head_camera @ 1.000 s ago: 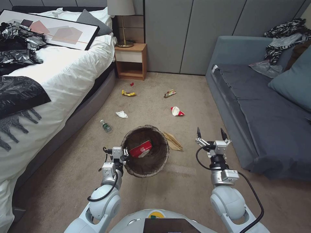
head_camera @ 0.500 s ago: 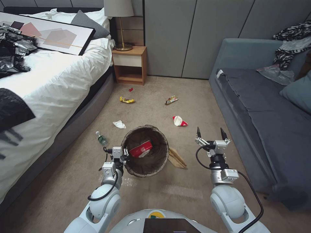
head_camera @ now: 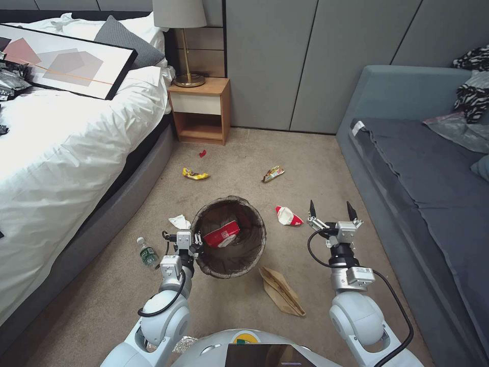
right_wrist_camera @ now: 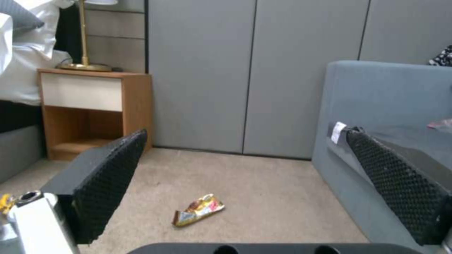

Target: Pick up the trash bin, then pick up the garbage from the floor and place it into the trash bin.

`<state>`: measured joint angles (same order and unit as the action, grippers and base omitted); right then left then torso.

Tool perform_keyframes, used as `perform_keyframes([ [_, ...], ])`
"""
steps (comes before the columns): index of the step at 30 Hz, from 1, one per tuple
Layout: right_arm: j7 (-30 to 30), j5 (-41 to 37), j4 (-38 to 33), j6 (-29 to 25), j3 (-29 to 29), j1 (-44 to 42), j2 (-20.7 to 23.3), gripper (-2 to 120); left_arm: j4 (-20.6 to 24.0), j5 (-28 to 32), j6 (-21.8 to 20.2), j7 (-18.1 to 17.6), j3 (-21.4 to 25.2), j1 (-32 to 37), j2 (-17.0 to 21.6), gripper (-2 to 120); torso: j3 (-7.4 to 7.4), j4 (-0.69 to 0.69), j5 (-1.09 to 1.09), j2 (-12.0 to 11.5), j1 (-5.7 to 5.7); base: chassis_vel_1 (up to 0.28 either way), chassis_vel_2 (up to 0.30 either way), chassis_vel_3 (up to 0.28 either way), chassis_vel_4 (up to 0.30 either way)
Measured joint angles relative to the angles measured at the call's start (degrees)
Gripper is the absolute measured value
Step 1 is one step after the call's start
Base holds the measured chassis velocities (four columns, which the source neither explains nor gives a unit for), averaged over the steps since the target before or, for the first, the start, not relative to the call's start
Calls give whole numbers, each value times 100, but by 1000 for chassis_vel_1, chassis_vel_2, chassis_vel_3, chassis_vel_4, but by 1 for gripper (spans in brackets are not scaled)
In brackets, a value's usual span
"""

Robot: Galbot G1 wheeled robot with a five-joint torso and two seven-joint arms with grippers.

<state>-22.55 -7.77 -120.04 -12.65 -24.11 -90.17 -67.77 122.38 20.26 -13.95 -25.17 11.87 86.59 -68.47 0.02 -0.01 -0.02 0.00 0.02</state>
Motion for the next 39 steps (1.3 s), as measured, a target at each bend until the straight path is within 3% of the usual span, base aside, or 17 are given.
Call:
perform_keyframes([
  [12, 9, 51, 6, -28, 55, -74, 8, 100, -1, -14, 9, 0, 20, 3, -41, 2, -3, -1, 2, 0, -2, 32, -29, -34, 28],
  [19, 92, -308, -81, 178, 41, 21, 583, 100, 17, -15, 27, -3, 45, 2, -21, 2, -2, 1, 2, 0, -2, 0, 0, 0, 0],
  [39, 270, -1260, -224, 666, 156, 292, 1281, 100, 6, 55, 32, -19, 95, -36, 100, 2, -2, 1, 2, 0, -2, 0, 0, 0, 0],
])
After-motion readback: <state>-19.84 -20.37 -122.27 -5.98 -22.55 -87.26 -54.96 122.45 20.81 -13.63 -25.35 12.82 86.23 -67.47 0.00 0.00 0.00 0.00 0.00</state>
